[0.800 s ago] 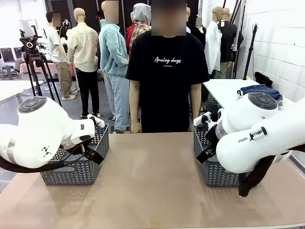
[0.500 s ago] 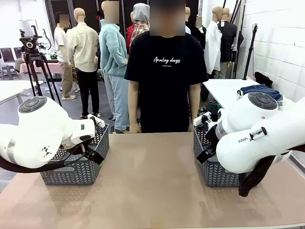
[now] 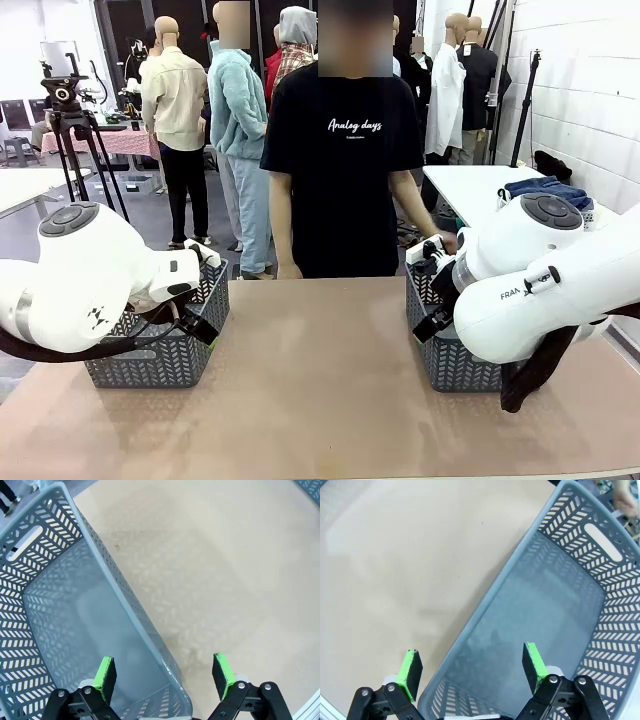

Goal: Sort the tops and bottoms.
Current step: Lift clothes from the center of the table with your left hand.

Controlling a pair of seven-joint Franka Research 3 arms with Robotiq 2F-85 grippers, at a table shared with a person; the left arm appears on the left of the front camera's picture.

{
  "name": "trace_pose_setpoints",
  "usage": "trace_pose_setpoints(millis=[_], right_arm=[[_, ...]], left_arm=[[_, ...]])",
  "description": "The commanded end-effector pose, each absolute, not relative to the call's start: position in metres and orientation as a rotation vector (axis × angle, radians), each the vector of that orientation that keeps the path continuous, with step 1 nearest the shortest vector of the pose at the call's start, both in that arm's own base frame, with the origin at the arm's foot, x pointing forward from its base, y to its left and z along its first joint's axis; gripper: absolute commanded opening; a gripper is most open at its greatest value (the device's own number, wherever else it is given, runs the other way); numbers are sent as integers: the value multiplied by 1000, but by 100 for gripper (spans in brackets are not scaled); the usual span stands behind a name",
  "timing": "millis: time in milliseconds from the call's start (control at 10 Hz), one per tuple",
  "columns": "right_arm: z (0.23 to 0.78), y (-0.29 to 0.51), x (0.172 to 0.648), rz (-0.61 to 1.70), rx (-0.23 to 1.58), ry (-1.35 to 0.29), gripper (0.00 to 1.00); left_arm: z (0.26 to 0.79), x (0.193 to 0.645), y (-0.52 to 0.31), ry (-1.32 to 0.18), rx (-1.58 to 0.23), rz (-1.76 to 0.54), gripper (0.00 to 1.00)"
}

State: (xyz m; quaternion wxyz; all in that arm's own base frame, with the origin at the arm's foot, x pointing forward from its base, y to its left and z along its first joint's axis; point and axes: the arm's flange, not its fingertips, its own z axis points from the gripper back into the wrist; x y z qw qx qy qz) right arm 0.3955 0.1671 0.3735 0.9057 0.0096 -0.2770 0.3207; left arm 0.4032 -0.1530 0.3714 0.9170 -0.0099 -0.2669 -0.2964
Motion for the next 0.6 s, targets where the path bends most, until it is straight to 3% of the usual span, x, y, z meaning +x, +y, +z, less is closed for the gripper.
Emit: trace_pose_setpoints(millis=[0,500], right_arm=[[373,167,396,662,20,-572,100],[373,167,396,662,20,-572,100]], left_arm=[[371,404,-152,-549,-21,-606,100],[371,404,-152,-549,-21,-606,100]])
